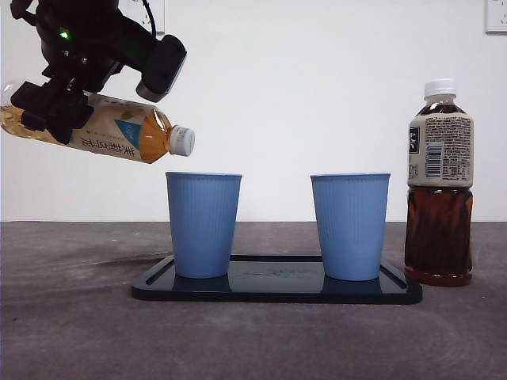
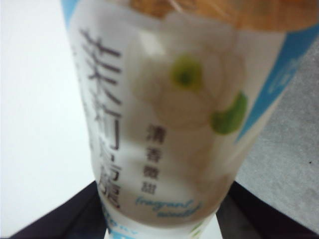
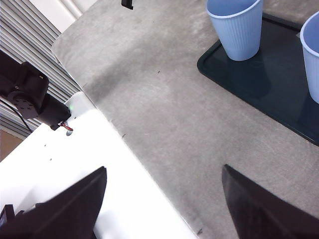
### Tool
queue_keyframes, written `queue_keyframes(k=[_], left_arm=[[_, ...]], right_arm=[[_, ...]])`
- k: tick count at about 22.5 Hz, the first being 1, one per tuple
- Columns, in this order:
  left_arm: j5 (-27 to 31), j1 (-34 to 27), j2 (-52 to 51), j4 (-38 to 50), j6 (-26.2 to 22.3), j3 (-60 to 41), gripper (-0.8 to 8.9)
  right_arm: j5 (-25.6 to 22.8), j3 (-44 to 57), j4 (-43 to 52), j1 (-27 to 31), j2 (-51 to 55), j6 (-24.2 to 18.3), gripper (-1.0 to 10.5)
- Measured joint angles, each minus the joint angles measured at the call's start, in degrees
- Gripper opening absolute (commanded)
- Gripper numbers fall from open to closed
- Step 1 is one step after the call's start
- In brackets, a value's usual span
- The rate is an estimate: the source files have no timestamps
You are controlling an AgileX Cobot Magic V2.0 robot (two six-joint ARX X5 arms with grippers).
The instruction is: Pour the drink into the cup
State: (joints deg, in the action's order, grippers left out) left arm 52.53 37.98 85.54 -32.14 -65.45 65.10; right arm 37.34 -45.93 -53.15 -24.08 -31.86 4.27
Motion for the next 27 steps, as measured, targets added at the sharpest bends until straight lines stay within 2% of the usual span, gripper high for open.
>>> queue_keyframes(k=[4,7,10,13,18,21,23,27], left_arm=[[0.0,0.1,0.0,2.1,3.5,0.0,2.13],[-1.6,0.1,-0.6,2.3,9.1,0.0,2.13],[-6.7,0.1,-3.5,1.7,16.6,0.0,2.13],[-12.2,-0.2,-8.7,1.6,26.2,0.0,2.13],[-24.6,-2.3,-17.5,1.6,45.3,0.1,2.13],[-32.5,-4.0,-20.5,1.9,54.6,0.1,2.13],[-35.4,-5.0,-21.7,4.1,58.4,-0.6,2.13],[-37.1,-7.0,-24.2,11.7,63.3,-6.0,2.13]], right_arm=[[0.0,0.0,0.0,0.0,0.0,0.0,3.6],[0.0,0.0,0.0,0.0,0.0,0.0,3.6],[0.0,0.0,0.0,0.0,0.0,0.0,3.6],[0.0,0.0,0.0,0.0,0.0,0.0,3.6],[0.0,0.0,0.0,0.0,0.0,0.0,3.6],[0.0,0.0,0.0,0.0,0.0,0.0,3.6],[0.0,0.0,0.0,0.0,0.0,0.0,3.6],[0.0,0.0,0.0,0.0,0.0,0.0,3.6]])
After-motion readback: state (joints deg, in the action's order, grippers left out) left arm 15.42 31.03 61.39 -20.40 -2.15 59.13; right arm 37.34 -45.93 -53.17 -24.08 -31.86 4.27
